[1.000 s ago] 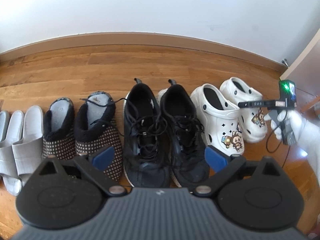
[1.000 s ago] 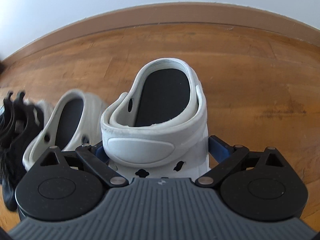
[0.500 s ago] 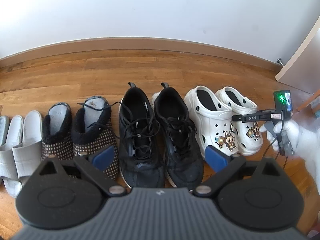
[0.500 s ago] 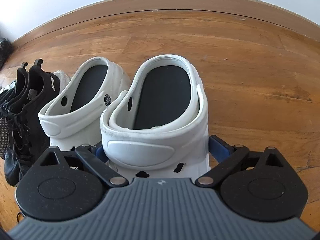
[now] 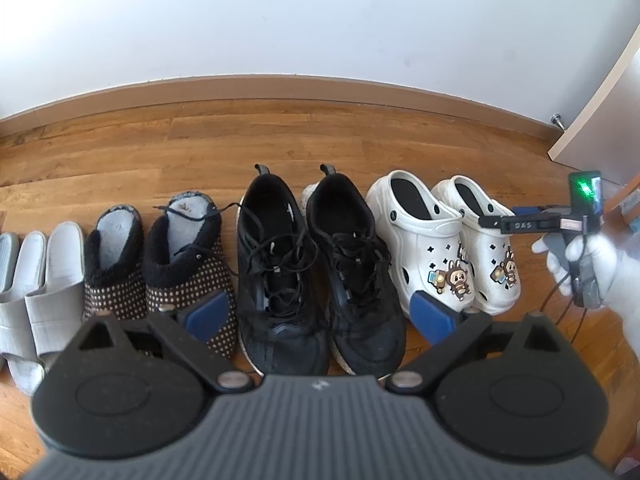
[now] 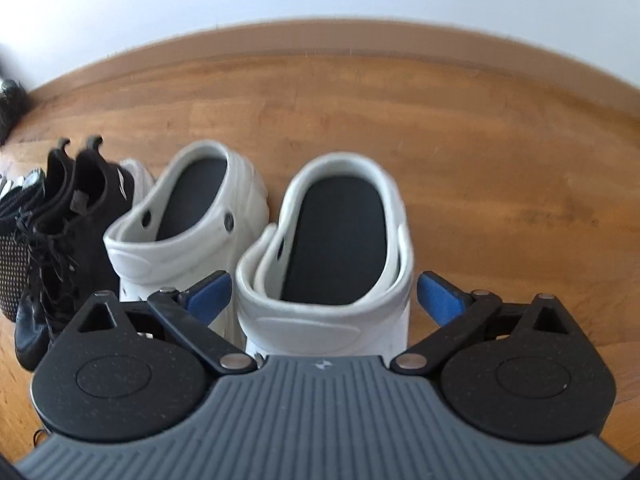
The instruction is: Organize scattered shoes
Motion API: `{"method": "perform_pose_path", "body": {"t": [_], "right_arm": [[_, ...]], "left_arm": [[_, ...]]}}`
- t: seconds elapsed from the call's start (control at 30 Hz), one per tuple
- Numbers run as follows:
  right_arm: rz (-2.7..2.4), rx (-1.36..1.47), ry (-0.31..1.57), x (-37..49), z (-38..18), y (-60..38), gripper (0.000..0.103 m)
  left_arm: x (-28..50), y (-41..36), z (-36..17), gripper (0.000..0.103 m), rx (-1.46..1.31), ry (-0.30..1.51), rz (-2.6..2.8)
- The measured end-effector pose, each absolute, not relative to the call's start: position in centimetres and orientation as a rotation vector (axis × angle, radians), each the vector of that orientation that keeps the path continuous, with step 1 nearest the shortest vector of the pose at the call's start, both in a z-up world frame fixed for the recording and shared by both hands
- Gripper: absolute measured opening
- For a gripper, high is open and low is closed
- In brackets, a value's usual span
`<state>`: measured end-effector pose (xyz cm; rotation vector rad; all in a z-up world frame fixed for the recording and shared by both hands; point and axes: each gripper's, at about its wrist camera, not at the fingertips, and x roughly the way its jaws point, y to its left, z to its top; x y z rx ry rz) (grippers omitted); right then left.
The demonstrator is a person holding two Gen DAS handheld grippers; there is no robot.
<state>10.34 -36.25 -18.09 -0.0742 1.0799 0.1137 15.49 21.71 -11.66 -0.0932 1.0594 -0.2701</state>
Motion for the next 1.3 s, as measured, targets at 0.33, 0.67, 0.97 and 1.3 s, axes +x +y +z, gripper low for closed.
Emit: {"method": "perform_pose_path", "body": {"t": [0.33,0.67,0.97,1.3], "right_arm": [[0.303,-0.079,1.059,9.6,-17.2,-29.1,0.102],[0.14,-0.153,1.129,12.9,-22.6,-25.8,0.096],[0.153,-0.141,1.132,11.2,-22.1,-25.8,0.083],[0.22,-0.137,1.108,9.8,-19.2,-26.3,0.091]], "left_arm": [[15.3,21.9,-11.4,0.098,-0.102,1.053,-0.266],[15.2,22.9,-10.8,0.098,-0.109,1.046,-0.247],[15.1,23.3,-10.9,0.098,-0.105,1.044,-0.251],[15.6,22.6,-9.7,0.098,-0.085,1.005,-0.294]]}}
